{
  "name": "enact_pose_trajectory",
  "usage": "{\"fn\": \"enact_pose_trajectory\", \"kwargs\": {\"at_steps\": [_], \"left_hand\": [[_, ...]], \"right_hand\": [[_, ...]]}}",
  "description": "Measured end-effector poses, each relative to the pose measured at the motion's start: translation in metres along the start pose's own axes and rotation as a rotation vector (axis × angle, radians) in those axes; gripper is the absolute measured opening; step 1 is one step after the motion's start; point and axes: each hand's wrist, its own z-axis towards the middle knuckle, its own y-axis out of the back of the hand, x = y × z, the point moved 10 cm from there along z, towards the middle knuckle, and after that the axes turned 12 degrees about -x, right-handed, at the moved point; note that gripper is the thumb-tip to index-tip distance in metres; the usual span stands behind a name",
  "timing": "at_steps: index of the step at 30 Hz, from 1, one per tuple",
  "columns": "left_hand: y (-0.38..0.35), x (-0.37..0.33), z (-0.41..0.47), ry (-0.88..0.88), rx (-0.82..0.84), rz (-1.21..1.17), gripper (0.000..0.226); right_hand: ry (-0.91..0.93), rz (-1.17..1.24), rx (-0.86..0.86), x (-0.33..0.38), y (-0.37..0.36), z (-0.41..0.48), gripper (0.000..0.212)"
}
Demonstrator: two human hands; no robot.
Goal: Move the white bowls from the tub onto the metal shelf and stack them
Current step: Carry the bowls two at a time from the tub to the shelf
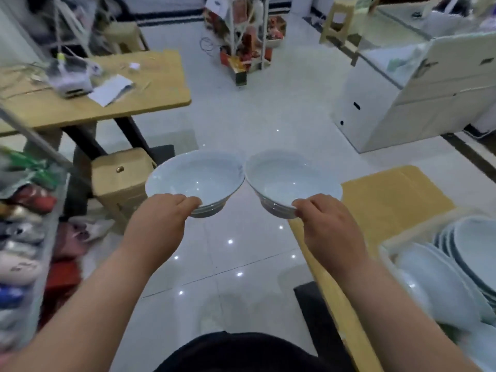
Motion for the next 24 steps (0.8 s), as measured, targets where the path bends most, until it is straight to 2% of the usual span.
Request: {"fn": "enact_pose_trajectory", "kwargs": {"at_steps": [6,11,16,24], "left_hand": [[0.03,0.157,-0.055,0.221,-0.04,0.142,0.04],[0.056,0.244,-0.102,0.48,-0.027,0.247,0.039],[0.079,0.299,-0.129,0.702,-0.046,0.321,0.041],[0.137,0.342,-0.089,0.89,-0.159,0.576,0.032]], "right_hand": [[0.191,0.154,0.042,0.127,-0.105,0.09,0.037],[0.366,0.288,0.086,0.221,-0.168,0.144,0.036],[0.539,0.42,0.11,0.296,-0.225,0.197,0.032],[0.778,0.725,0.053,0.387,-0.277,0.306,0.026]]}}
